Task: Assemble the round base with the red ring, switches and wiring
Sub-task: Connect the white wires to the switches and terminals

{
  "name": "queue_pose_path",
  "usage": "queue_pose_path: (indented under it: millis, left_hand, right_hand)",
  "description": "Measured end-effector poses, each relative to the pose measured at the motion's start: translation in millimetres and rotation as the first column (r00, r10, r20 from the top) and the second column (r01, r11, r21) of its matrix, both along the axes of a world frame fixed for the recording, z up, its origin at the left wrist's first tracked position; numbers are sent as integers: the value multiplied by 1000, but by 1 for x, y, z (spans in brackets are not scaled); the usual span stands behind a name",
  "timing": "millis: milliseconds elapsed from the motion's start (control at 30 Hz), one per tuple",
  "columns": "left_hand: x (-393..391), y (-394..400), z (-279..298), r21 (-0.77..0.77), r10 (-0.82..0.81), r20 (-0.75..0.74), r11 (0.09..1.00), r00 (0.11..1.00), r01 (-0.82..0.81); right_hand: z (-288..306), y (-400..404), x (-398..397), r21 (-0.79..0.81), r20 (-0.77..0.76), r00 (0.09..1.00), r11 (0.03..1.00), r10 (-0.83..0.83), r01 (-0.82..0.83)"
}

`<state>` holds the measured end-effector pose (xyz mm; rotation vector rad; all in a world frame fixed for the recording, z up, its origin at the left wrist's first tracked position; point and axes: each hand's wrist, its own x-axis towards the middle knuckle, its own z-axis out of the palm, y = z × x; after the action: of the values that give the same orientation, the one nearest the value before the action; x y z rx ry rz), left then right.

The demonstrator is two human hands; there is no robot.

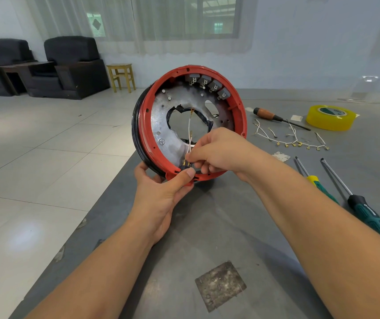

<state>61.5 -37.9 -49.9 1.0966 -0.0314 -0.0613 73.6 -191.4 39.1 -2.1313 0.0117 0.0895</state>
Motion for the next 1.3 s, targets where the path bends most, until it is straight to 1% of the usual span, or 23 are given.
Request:
queue_pose_path:
  millis: [300, 433, 900, 1033, 1233, 1300]
  left_hand:
    - [0, -1, -2, 4, 33, 19, 999, 999, -33]
    - [0, -2, -3, 19, 34, 34, 999, 999, -35]
    - [-3, -3, -1, 22, 75, 58, 997, 995, -77]
    - [-3, -3, 0, 18, 86, 58, 996, 995, -87]
    - [-3, -2, 2, 5, 63, 53, 998, 997, -63]
    - [-2, -2, 3, -7, 58, 41, 998, 997, -58]
  right_hand:
    - [-3, -1, 1, 47, -14, 1000, 999, 10, -9]
    - [-4, -1, 0, 92, -35, 999, 996, 14, -11]
    - [-3, 2, -2, 118, -25, 1000, 993, 7, -4]
    - [-4, 4, -2, 102, -19, 1000, 995, 12, -10]
    - [-4, 3, -1, 100, -1, 1000, 995, -7, 7]
    - [-6, 1, -1, 133, -4, 1000, 991, 8, -7]
